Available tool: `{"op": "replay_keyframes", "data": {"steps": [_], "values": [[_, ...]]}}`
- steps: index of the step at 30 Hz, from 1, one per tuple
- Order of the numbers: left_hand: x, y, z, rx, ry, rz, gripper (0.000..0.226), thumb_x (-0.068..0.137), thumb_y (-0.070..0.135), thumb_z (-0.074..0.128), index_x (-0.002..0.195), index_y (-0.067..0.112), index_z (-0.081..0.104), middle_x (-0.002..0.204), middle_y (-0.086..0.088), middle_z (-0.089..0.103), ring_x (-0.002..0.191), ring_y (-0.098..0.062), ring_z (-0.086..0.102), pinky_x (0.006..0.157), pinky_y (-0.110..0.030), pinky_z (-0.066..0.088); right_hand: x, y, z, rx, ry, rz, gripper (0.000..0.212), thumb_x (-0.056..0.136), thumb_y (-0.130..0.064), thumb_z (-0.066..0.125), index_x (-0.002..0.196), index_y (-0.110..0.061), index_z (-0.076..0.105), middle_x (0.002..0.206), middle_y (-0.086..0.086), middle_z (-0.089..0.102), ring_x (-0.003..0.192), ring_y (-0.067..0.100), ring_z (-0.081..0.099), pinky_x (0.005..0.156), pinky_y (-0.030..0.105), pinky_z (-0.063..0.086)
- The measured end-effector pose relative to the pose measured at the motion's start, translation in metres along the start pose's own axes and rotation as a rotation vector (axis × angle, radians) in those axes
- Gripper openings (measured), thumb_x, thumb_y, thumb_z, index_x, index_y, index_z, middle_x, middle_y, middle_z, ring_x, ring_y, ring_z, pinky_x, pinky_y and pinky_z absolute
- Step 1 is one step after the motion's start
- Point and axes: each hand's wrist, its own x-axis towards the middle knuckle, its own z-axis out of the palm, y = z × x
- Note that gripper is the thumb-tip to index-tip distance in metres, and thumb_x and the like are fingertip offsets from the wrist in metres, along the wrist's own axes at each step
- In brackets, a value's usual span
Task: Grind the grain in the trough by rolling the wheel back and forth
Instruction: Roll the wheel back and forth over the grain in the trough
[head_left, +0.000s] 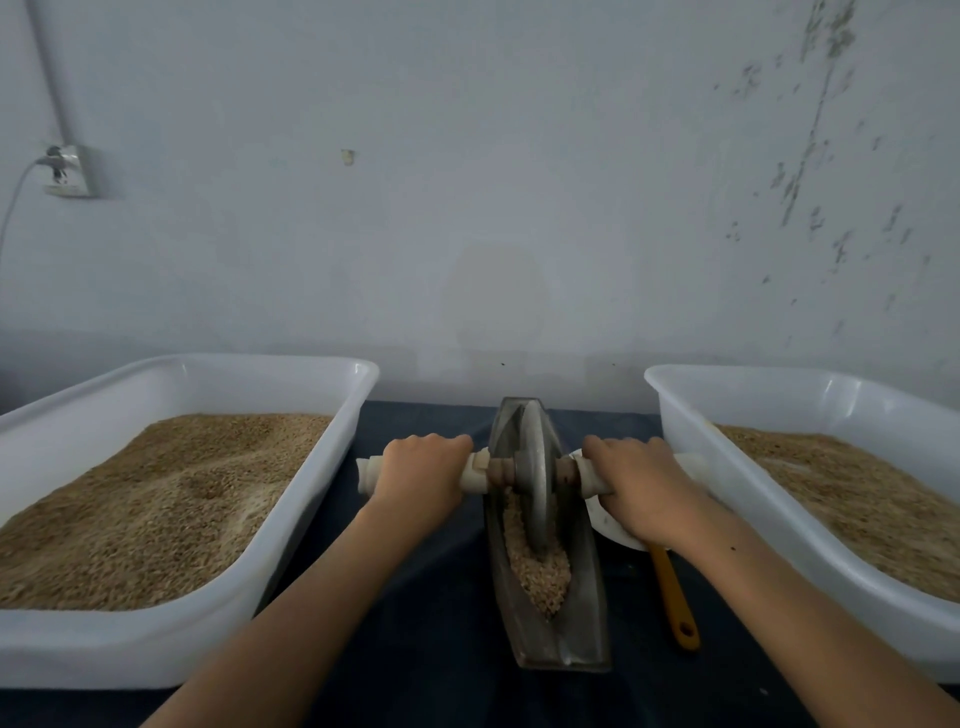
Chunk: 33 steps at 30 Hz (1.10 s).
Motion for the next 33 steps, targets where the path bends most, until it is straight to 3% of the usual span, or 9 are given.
{"op": "replay_keyframes", "data": {"steps": [6,12,16,22,27,33], "values": [[0.000,0.000,0.003,0.020,0.058,-0.011,0.014,0.092,0.029,0.053,0.103,0.022,0.048,0.098,0.004,0.062,0.089,-0.016,0.060,0.070,-0.027,0.037,0.000,-0.001,0.005,-0.026,0.068,0.012,0.021,0.091,-0.016,0.052,0.109,-0.023,0.044,0.110,-0.005,0.055,0.103,0.018,0.050,0.085,0.033,0.031],[0.001,-0.004,-0.010,0.010,-0.188,0.035,0.017,0.085,0.029,0.061,0.100,0.023,0.058,0.095,0.004,0.064,0.087,-0.014,0.060,0.071,-0.027,0.041,-0.002,-0.002,-0.009,0.050,-0.089,0.004,0.021,0.087,-0.016,0.054,0.094,-0.026,0.037,0.091,-0.007,0.053,0.082,0.014,0.047,0.074,0.029,0.031],[0.001,-0.005,-0.014,-0.021,-0.279,0.042,0.018,0.083,0.030,0.064,0.099,0.022,0.061,0.093,0.003,0.064,0.086,-0.014,0.060,0.072,-0.027,0.043,-0.003,-0.002,-0.016,0.086,-0.152,0.007,0.019,0.086,-0.015,0.056,0.097,-0.026,0.045,0.088,-0.007,0.049,0.082,0.012,0.048,0.072,0.027,0.035],[0.002,-0.003,-0.009,0.019,-0.143,0.010,0.016,0.087,0.027,0.059,0.102,0.024,0.056,0.099,0.003,0.063,0.090,-0.016,0.060,0.071,-0.028,0.039,-0.002,0.000,-0.006,0.059,-0.057,-0.007,0.018,0.089,-0.013,0.050,0.095,-0.026,0.040,0.096,-0.006,0.055,0.092,0.016,0.054,0.076,0.029,0.032],[0.000,-0.001,0.002,0.005,0.034,-0.021,0.014,0.092,0.028,0.053,0.102,0.021,0.048,0.099,0.003,0.062,0.089,-0.018,0.060,0.070,-0.028,0.038,0.002,0.000,0.008,-0.069,0.089,0.007,0.022,0.091,-0.014,0.052,0.110,-0.022,0.044,0.112,-0.004,0.054,0.104,0.019,0.049,0.082,0.032,0.030],[0.000,-0.001,0.001,0.002,0.025,-0.021,0.012,0.091,0.028,0.053,0.101,0.022,0.050,0.097,0.003,0.063,0.087,-0.017,0.060,0.070,-0.028,0.039,0.002,0.002,0.007,-0.020,0.086,0.000,0.021,0.089,-0.015,0.052,0.106,-0.023,0.043,0.107,-0.005,0.055,0.101,0.019,0.050,0.079,0.032,0.027]]}}
